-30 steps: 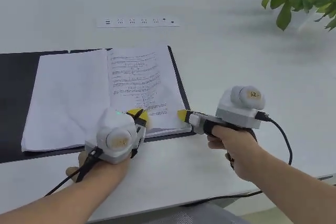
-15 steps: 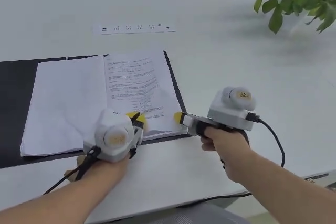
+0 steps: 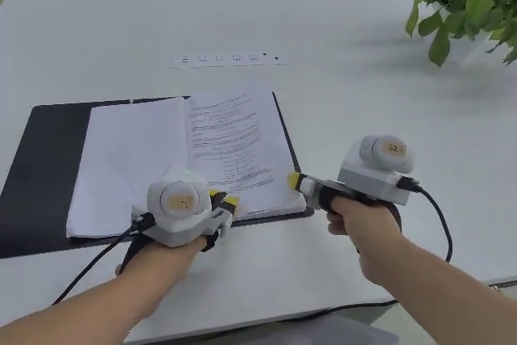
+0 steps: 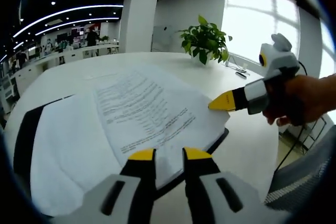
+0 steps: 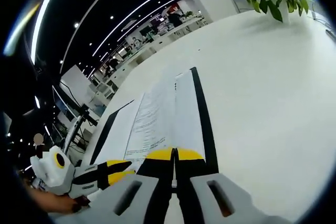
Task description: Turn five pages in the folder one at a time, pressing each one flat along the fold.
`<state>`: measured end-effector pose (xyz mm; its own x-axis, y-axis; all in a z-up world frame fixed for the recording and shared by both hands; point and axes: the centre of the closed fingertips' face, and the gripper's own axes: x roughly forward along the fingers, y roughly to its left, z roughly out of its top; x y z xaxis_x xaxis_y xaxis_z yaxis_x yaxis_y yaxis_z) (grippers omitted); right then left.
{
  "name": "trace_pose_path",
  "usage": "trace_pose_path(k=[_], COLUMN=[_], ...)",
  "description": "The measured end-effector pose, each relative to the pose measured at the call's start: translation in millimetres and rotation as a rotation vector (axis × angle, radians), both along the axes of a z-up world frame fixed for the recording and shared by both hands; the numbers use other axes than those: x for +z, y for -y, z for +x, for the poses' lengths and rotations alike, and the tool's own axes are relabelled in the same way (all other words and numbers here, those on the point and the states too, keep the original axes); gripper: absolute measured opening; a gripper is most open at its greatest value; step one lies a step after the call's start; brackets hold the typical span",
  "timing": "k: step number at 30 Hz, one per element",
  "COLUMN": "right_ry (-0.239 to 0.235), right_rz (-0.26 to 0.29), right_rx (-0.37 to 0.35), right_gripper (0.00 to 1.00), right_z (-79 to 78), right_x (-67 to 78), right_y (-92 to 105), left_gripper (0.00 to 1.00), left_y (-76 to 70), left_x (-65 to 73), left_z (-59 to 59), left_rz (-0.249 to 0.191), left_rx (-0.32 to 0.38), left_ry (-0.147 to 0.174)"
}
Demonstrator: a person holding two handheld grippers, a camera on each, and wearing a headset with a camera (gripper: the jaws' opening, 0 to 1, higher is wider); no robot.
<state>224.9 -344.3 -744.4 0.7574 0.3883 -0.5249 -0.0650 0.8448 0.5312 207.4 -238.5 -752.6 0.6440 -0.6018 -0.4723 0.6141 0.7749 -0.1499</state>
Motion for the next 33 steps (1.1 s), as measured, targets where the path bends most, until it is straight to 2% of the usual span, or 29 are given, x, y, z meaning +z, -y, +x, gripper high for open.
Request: trace_pose_path(k=[4, 6, 8, 11, 14, 16, 19, 24, 29, 33], right_ry=[0.003, 0.007, 0.015, 0.045, 0.076, 0.082, 0.094, 0.126, 0.158, 0.172], right_rz=[0.014, 0.016, 0.007, -0.019, -0.065, -0.074, -0.082, -0.112, -0.148, -0.169], right_rx=[-0.015, -0.016, -0.01, 0.012, 0.036, 0.042, 0.049, 0.077, 0.114, 0.14], right_gripper=[0.0, 0.0, 0.0, 0.0, 0.0, 0.0, 0.0, 0.0, 0.0, 0.0], right_z=[-2.3, -3.8, -4.1, -4.6, -5.8, -6.8, -7.8, -11.0, -13.5, -14.7], right_x=[12.1, 19.9, 25.6, 35.5, 42.8, 45.5, 49.4, 60.3, 71.0, 77.9], right_y=[-7.3, -13.6, -18.5, -27.8, -37.0, -42.1, -51.2, -69.9, -93.9, -114.2], left_gripper=[0.22, 0.26, 0.3, 0.33, 0.37, 0.39, 0.42, 0.47, 0.49, 0.5], left_y=[-19.3, -31.4, -41.1, -56.3, -65.8, -69.3, -75.6, -90.4, -112.5, -130.3], left_x=[24.8, 36.0, 42.9, 57.3, 72.3, 81.4, 95.8, 117.6, 127.9, 137.0], left_z=[-12.5, -19.2, -25.5, -38.0, -48.7, -55.2, -67.0, -76.8, -81.9, -84.3], left_rz=[-0.002, -0.008, 0.0, 0.031, 0.035, 0.025, 0.034, 0.028, 0.047, 0.042], left_rx=[-0.012, -0.008, -0.007, -0.025, -0.034, -0.047, -0.073, -0.066, -0.042, -0.021], left_ry=[0.024, 0.025, 0.024, 0.044, 0.042, 0.046, 0.055, 0.074, 0.092, 0.105])
